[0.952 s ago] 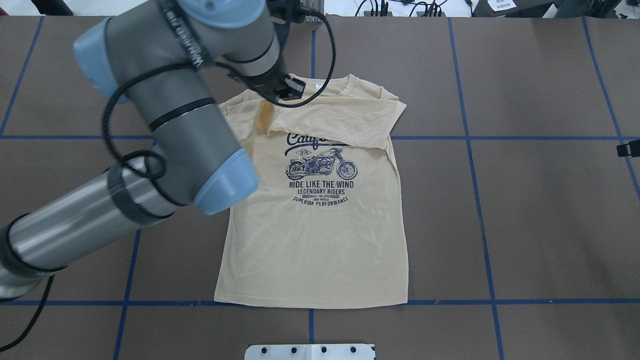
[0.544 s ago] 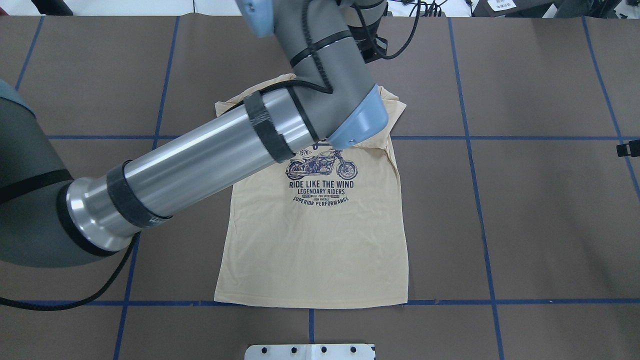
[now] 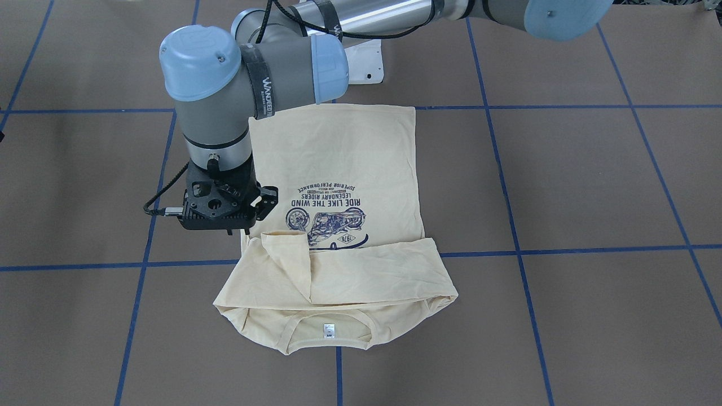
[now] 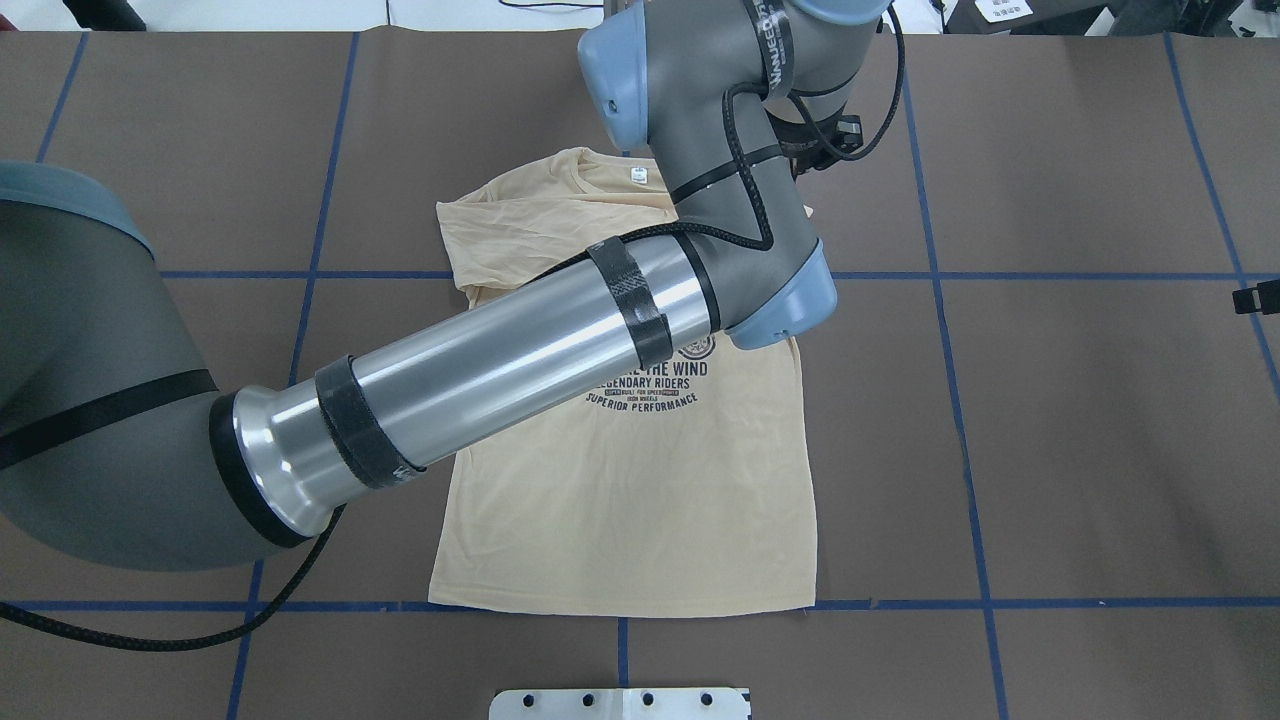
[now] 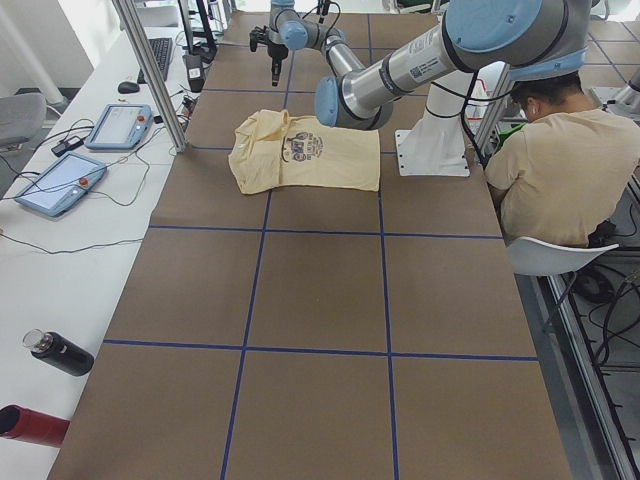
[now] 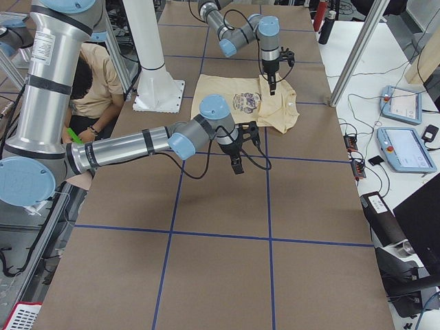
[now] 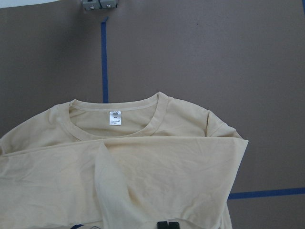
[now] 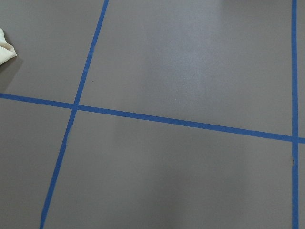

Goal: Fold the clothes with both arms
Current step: 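Lay the sleeve across the chest with the left gripper and release, then move both grippers to the hem corners nearest the robot, then grasp the hem corners with both grippers and lift them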

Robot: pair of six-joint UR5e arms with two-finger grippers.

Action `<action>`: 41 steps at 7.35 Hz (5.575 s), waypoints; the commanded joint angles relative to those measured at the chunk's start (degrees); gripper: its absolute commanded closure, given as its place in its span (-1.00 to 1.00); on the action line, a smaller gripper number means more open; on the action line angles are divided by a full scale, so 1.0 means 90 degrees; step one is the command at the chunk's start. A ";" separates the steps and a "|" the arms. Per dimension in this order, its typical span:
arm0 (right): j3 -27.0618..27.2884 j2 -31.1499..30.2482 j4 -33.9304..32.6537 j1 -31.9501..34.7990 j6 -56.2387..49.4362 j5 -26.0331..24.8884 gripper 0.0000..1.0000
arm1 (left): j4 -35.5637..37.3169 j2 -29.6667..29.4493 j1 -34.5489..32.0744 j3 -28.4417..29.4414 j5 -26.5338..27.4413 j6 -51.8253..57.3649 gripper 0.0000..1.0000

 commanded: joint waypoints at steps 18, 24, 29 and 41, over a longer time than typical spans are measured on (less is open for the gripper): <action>0.1755 0.2126 -0.3193 -0.7050 0.6767 -0.5593 -0.99 | -0.0972 0.7786 0.2759 -0.7128 0.1785 -0.0647 -0.13; 0.1755 0.2136 -0.3154 -0.7091 0.6797 -0.5635 -0.99 | -0.0953 0.7776 0.2878 -0.6894 0.1727 -0.0688 0.03; 0.1755 0.2126 -0.3164 -0.7091 0.6797 -0.5645 -0.99 | -0.0924 0.7786 0.3024 -0.6893 0.1746 -0.0717 0.99; 0.0153 0.2496 -0.2441 -0.8321 0.8105 -0.7031 0.00 | -0.0875 0.7805 0.3015 -0.7342 0.1727 -0.0688 1.00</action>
